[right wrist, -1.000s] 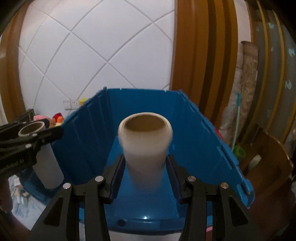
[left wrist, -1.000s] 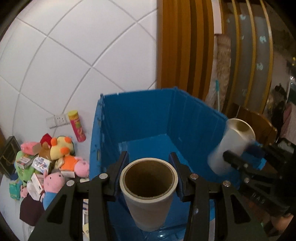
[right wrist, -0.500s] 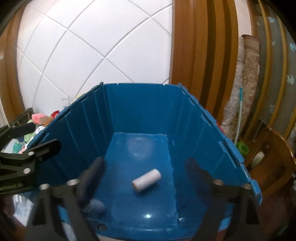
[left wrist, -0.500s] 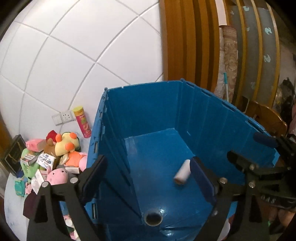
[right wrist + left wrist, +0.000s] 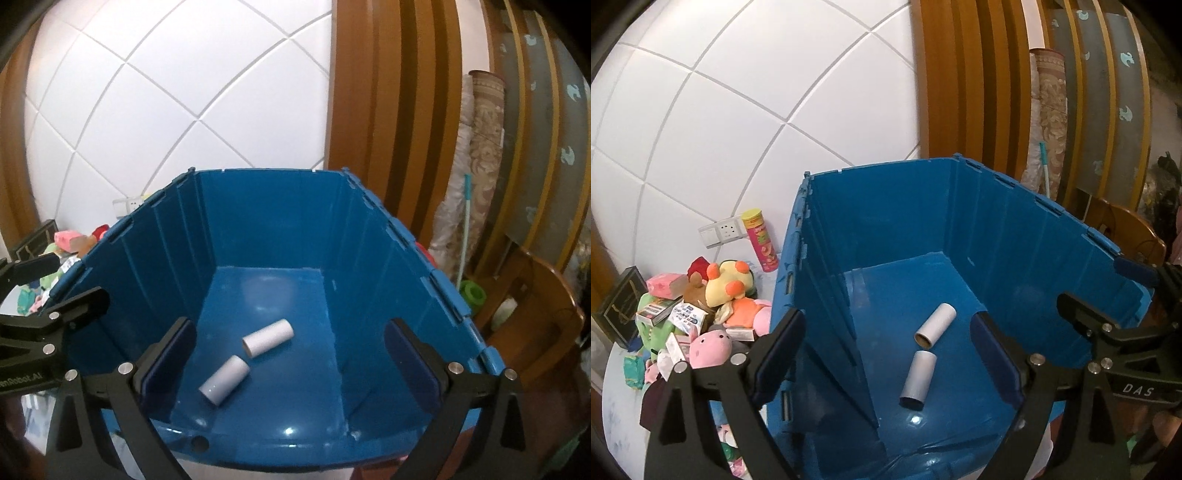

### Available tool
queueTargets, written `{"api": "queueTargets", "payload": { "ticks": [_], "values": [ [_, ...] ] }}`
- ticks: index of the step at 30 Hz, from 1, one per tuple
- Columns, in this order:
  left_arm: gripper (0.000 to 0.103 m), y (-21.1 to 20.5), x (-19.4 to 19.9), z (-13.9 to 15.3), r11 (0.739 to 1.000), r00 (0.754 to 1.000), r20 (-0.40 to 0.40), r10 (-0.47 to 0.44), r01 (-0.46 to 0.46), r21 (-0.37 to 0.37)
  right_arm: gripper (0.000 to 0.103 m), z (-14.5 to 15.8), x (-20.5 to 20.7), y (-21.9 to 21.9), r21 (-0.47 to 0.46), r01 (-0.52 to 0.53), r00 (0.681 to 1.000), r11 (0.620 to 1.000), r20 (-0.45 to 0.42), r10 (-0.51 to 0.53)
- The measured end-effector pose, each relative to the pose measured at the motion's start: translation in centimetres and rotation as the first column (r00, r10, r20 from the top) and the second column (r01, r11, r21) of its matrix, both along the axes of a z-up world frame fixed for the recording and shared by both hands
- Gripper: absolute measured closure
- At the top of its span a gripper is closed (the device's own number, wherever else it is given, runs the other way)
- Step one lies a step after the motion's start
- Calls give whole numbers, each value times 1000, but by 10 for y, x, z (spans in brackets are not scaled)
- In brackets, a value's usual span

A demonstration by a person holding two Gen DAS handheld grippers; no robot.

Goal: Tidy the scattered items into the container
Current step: 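Withdraw both grippers from the crate back toward the heap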

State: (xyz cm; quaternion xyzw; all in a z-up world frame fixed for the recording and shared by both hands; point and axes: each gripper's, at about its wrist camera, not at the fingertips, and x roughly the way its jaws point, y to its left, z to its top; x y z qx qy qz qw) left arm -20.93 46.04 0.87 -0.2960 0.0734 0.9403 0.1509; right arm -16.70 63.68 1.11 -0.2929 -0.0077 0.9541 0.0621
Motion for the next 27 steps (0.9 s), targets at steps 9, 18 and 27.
{"api": "queueTargets", "payload": {
  "ticks": [9, 18, 27],
  "values": [
    [12, -16, 6, 4, 1000, 1000, -7, 21, -21, 15, 0, 4, 0, -11, 8, -7, 1000, 1000, -4, 7],
    [12, -36, 12, 6, 997, 997, -15, 78, -78, 19, 0, 6, -1, -27, 15, -44, 999, 999, -9, 44],
    [11, -58, 24, 10, 991, 991, -26, 134, -133, 23, 0, 12, 0, -48, 15, -103, 994, 995, -23, 103]
  ]
}}
